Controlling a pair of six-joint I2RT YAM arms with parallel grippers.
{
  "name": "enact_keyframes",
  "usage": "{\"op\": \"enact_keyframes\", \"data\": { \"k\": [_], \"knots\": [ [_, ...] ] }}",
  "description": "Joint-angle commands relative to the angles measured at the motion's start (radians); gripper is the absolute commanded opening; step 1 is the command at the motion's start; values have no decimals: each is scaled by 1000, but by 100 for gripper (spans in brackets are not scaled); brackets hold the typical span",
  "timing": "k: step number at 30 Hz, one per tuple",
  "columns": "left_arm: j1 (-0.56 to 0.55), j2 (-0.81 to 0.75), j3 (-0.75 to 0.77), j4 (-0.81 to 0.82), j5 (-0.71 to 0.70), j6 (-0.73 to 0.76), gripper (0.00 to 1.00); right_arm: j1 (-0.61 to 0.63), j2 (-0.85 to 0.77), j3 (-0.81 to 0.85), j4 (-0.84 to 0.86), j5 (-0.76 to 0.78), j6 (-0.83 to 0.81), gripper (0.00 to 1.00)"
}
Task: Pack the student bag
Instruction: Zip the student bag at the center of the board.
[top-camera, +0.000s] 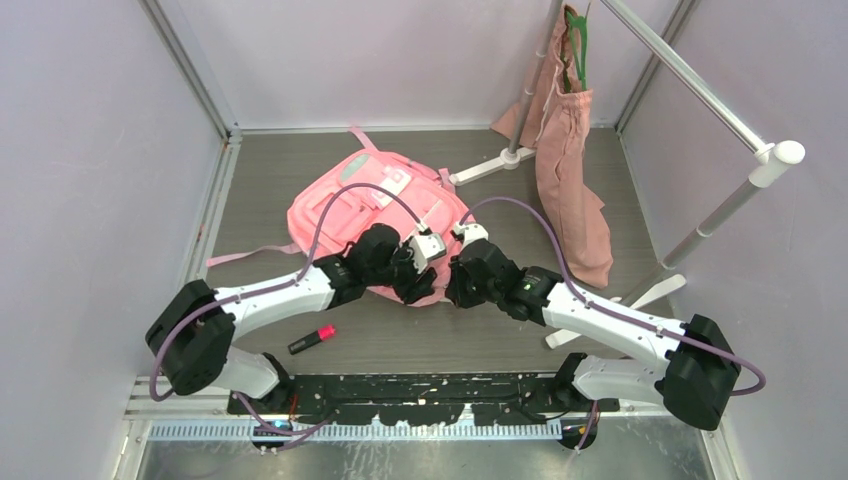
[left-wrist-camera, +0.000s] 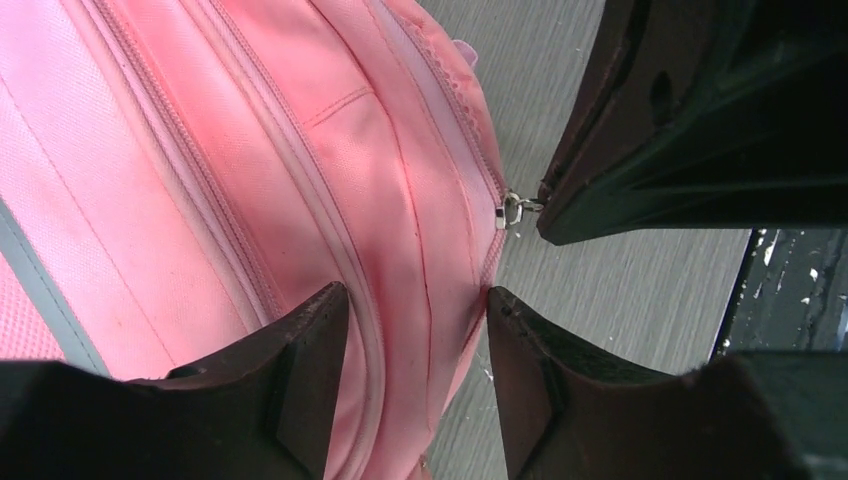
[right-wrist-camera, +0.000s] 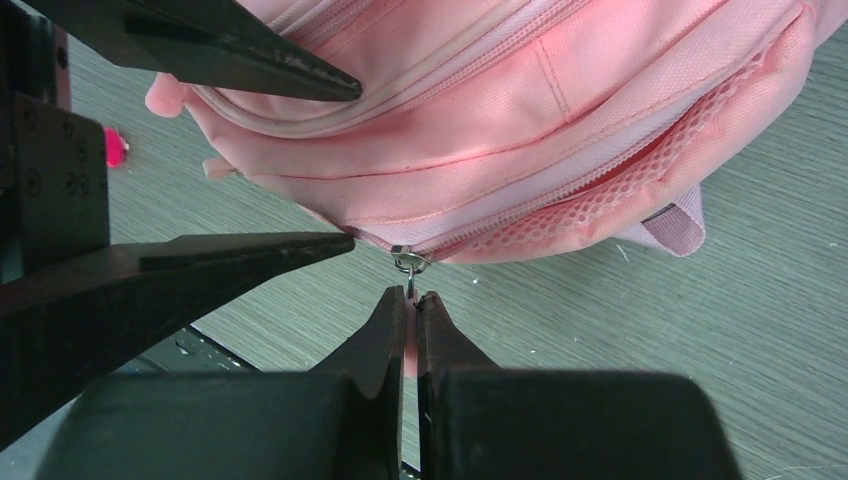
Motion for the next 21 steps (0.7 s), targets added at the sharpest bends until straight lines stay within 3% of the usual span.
{"op": "enact_keyframes", "data": {
  "k": [1,3,4,5,6,12,21],
  "knots": [
    [-8,31,30,89,-2,25,51,3,-32,39,43,-60,-9,1],
    [-8,44,29,89,-13,26,40,3,-37,43,37,-65,-9,1],
    [-8,52,29,87,-20,28,27,3,-40,47,31,-66,-11,1],
    [-9,54,32,81,-37,30,8,2,-45,48,22,-62,-14,1],
    [-8,54,41,57,-64,29,1,4,-49,51,10,-48,-19,1],
    [2,-53,39,-118,-137,59,0,2,-63,65,-102,82,-94,1],
    [96,-436,-86,-288,-337,52,0,-25,16,90,-187,279,-62,1]
  ]
}}
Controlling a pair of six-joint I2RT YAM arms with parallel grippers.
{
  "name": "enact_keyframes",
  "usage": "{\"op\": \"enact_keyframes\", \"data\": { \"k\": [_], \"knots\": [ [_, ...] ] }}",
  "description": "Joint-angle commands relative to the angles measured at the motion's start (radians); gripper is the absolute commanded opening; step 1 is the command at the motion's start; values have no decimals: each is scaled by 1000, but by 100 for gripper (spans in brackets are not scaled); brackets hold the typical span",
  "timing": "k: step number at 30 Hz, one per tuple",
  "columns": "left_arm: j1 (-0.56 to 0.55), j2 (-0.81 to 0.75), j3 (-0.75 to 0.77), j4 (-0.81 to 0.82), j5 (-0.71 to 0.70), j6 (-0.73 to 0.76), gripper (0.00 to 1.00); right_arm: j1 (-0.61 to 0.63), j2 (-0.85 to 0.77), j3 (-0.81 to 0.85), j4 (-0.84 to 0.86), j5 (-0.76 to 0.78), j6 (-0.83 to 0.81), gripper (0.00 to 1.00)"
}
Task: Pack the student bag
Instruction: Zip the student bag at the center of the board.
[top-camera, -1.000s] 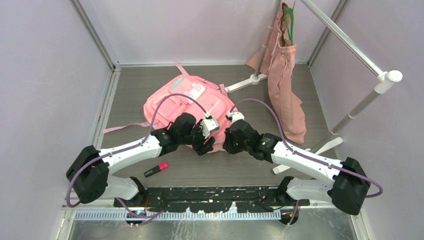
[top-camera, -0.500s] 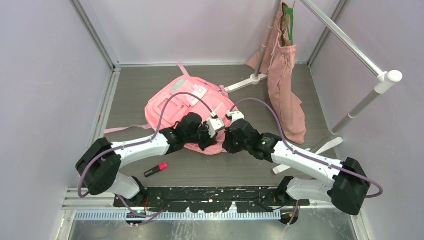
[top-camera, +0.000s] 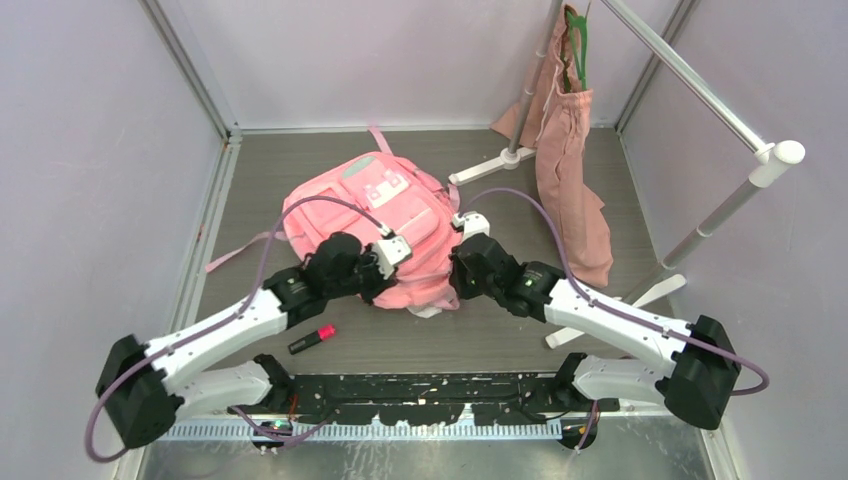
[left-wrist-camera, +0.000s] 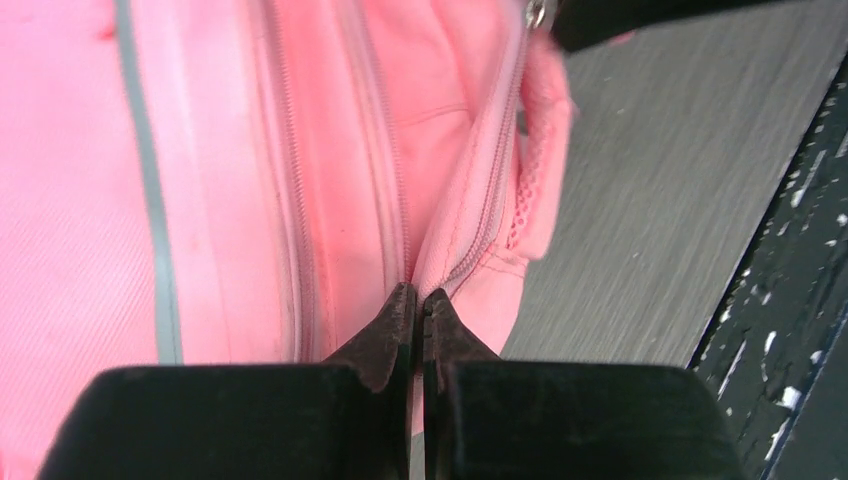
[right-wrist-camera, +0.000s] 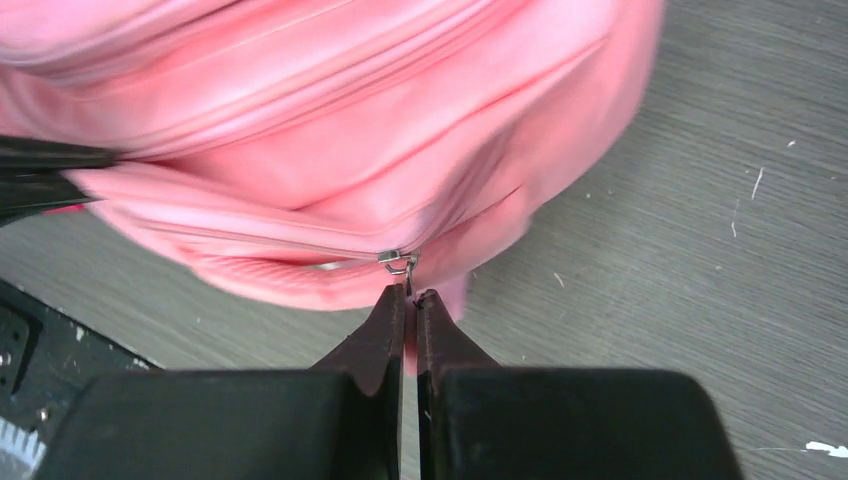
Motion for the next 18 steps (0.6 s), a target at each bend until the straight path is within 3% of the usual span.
{"op": "enact_keyframes", "data": {
  "k": [1,5,9,18],
  "knots": [
    [76,-208,-28,-125,-249,12,0,-35,34,29,-119,151,16,1],
    [118,-328,-49,-219,-337,17,0,-79,107,49,-65,152,22,1],
    [135,-364,-69,-249,-495,20,0,-201,224,61,50,94,-2,1],
    [169,-416,-89,-198,-597,-16,0,-307,490,297,106,-17,-29,1]
  ]
}}
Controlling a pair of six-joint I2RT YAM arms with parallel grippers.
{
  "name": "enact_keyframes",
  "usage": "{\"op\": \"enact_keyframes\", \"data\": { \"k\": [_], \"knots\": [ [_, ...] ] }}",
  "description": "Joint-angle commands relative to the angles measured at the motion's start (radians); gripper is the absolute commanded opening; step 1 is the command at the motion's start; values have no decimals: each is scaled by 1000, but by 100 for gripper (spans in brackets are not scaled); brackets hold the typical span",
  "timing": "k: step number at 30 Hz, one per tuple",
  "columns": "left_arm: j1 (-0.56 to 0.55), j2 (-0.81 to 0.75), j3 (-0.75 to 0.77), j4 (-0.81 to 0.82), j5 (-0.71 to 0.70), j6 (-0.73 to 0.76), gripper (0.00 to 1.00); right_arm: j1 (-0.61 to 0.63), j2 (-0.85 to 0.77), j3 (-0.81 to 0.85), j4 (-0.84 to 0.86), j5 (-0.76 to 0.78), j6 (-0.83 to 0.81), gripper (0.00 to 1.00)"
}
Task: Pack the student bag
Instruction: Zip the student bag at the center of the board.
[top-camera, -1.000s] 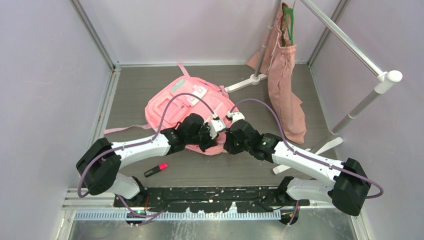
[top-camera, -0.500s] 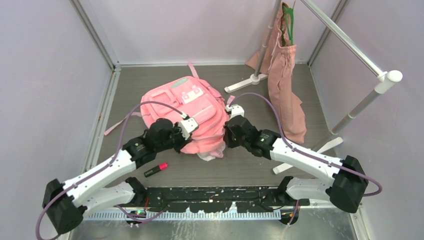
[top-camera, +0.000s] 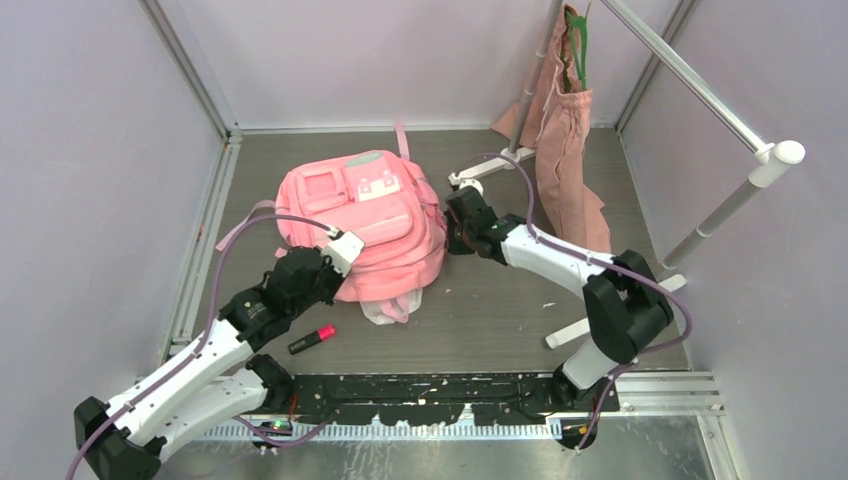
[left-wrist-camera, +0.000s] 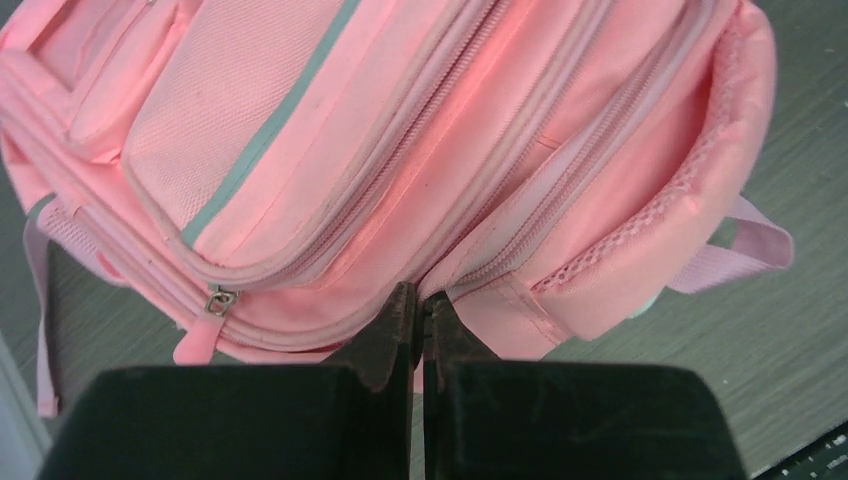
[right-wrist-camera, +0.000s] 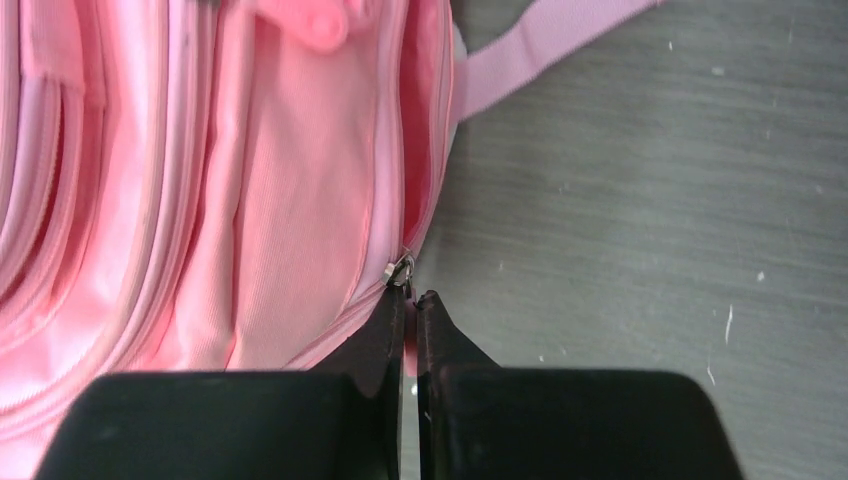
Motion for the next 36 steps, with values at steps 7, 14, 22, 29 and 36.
{"op": "enact_keyframes", "data": {
  "k": [7,14,22,29,36],
  "knots": [
    [70,97,207,-105,-27,-92,68,-43,37,123,-96,-118,-51,1],
    [-104,186,178,164,108,-221,68,29,-56,40,-100,-187,-37,1],
    [-292,431,170,445,-103,-371,66,52,-89,15,-81,-267,-5,1],
    [-305,492,127,595,-244,-364,68,53,-133,28,-95,-270,-22,1],
    [-350,586,150,636,-392,-221,61,53,-151,27,-89,-269,-14,1]
  ]
}}
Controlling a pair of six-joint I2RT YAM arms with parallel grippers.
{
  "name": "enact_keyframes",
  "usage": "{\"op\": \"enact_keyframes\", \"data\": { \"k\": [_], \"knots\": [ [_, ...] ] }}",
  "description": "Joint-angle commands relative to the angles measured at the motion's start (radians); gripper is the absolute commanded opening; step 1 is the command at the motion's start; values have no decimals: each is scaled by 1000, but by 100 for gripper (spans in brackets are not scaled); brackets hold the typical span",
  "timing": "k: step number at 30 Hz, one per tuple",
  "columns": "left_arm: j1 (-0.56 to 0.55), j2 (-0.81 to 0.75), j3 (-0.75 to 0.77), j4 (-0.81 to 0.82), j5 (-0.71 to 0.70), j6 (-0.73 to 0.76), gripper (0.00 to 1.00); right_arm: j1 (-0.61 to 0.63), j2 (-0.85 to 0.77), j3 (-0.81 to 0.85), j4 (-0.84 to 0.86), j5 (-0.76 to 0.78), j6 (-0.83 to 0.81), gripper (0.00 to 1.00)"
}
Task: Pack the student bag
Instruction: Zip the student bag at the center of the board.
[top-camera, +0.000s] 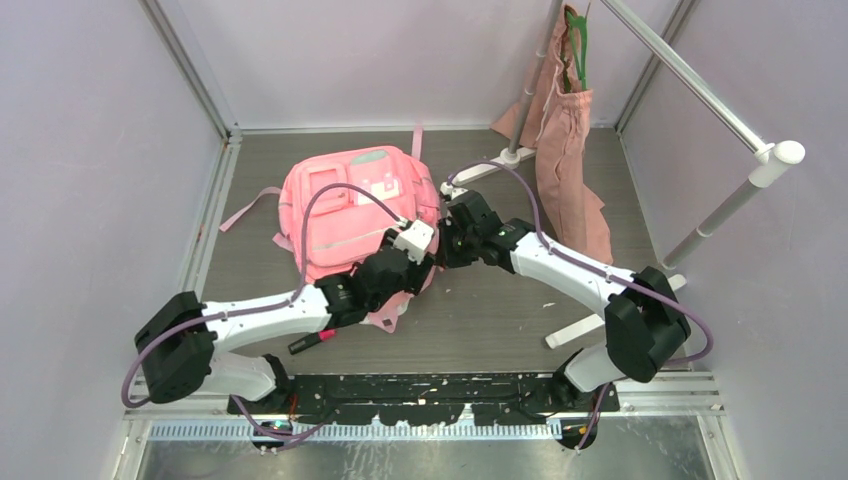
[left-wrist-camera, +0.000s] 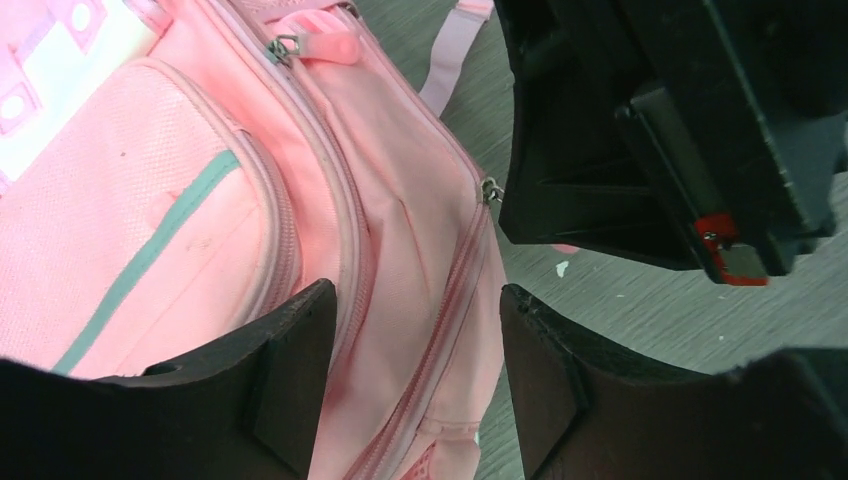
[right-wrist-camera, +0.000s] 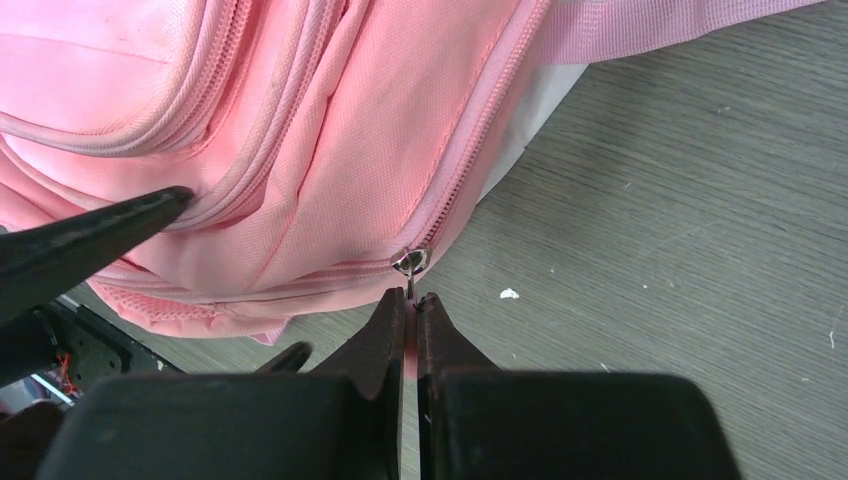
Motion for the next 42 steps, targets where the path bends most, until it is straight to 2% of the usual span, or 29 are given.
{"op": "enact_keyframes", "data": {
  "k": [1,6,9,10,11,12,13,19,23,27,33,38,41,42],
  "knots": [
    [-30,67,41,86,-134,88,61,5,-66,14,4,-34,3,1],
    [-30,144,72,42,-206,59,57,5,-69,19,-7,-26,-7,1],
    [-31,149,59,43,-239,44,45,5,-77,12,-8,-20,-10,1],
    [-31,141,50,43,-241,34,32,5,-80,11,-8,-21,-12,1],
    [-31,129,39,51,-240,27,13,5,-81,9,-11,-17,-14,1],
    [-30,110,28,60,-238,22,2,4,-81,7,-15,-15,-18,1],
    [-29,87,13,69,-223,21,0,4,-81,6,-19,-7,-19,1],
    [-10,-135,-78,-3,-118,-12,0,2,-61,13,-48,62,-56,1],
    [54,-321,-134,-113,-54,-55,0,-18,-27,32,-44,124,-95,1],
    [104,-442,-176,-190,-10,-70,0,-72,22,43,24,138,-96,1],
    [109,-491,-204,-230,14,-99,0,-131,167,143,99,166,-105,1],
    [109,-486,-204,-225,52,-104,0,-170,314,264,82,196,-128,1],
    [109,-494,-207,-219,56,-98,0,-186,342,304,47,192,-115,1],
    [109,-494,-207,-216,62,-98,0,-185,330,309,20,185,-109,8]
  ]
}}
